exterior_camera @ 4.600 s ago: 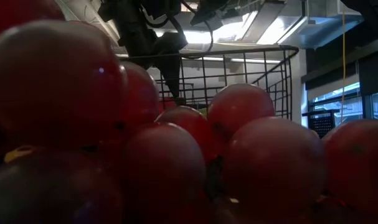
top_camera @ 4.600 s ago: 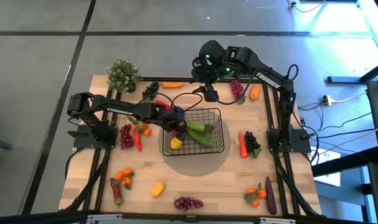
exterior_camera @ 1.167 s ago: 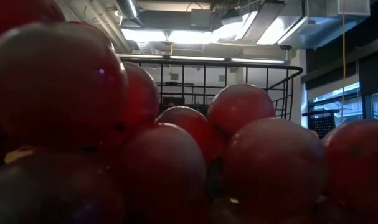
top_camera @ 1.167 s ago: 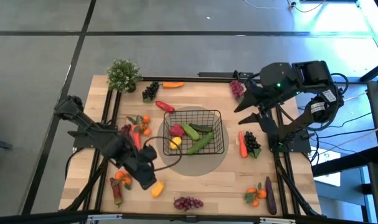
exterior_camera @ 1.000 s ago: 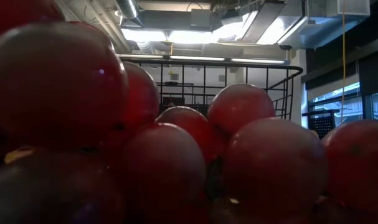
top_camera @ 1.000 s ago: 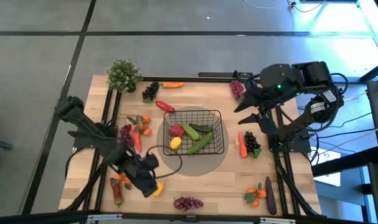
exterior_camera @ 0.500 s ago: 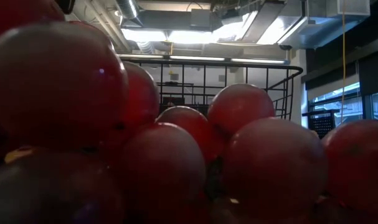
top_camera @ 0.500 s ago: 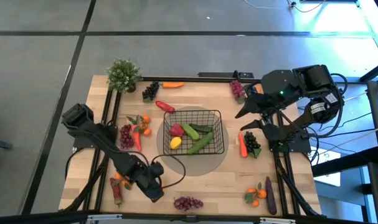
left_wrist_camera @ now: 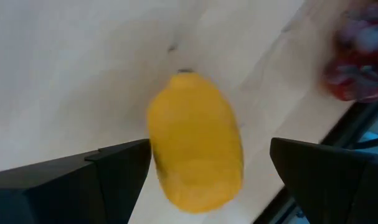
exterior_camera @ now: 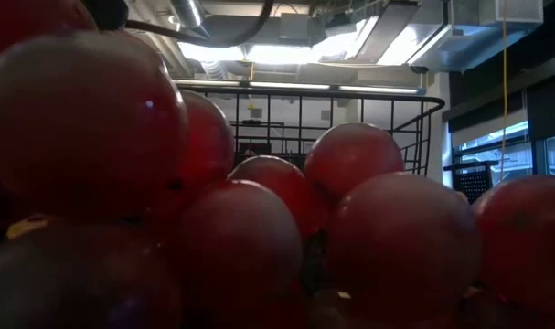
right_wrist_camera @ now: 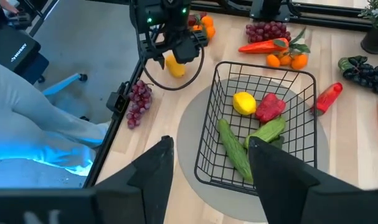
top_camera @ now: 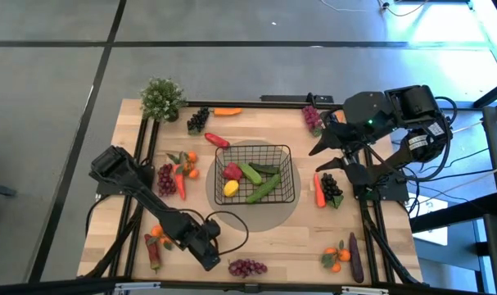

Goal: Build produce basket
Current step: Put the lemon into the basket

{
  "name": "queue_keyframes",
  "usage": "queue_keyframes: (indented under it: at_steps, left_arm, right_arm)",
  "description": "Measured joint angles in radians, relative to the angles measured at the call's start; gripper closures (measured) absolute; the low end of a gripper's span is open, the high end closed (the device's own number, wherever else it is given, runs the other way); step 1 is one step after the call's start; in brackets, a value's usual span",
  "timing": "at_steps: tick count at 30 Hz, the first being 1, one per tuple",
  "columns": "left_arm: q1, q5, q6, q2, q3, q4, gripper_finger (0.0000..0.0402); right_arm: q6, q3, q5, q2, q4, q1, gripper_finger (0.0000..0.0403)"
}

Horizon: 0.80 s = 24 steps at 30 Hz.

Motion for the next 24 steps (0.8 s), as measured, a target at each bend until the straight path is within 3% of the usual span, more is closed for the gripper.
queue_keyframes:
  at_steps: [8, 16, 24]
  left_arm:
    - [0.001, -0.006, 0.022, 0.020, 0.000, 0.026, 0.0085]
    - [-0.008, -0.114, 0.026, 0.020, 0.000, 0.032, 0.0085]
    - [-0.008, -0.121, 0.027, 0.031, 0.000, 0.011, 0.0085]
  right_arm:
    - [0.000, 0.000, 0.000, 0.000, 0.000, 0.000, 0.0209]
    - [0.001, 0.000, 0.000, 0.000, 0.000, 0.000, 0.0209]
    - [0.032, 0.000, 0.012, 0.003, 0.000, 0.000, 0.0209]
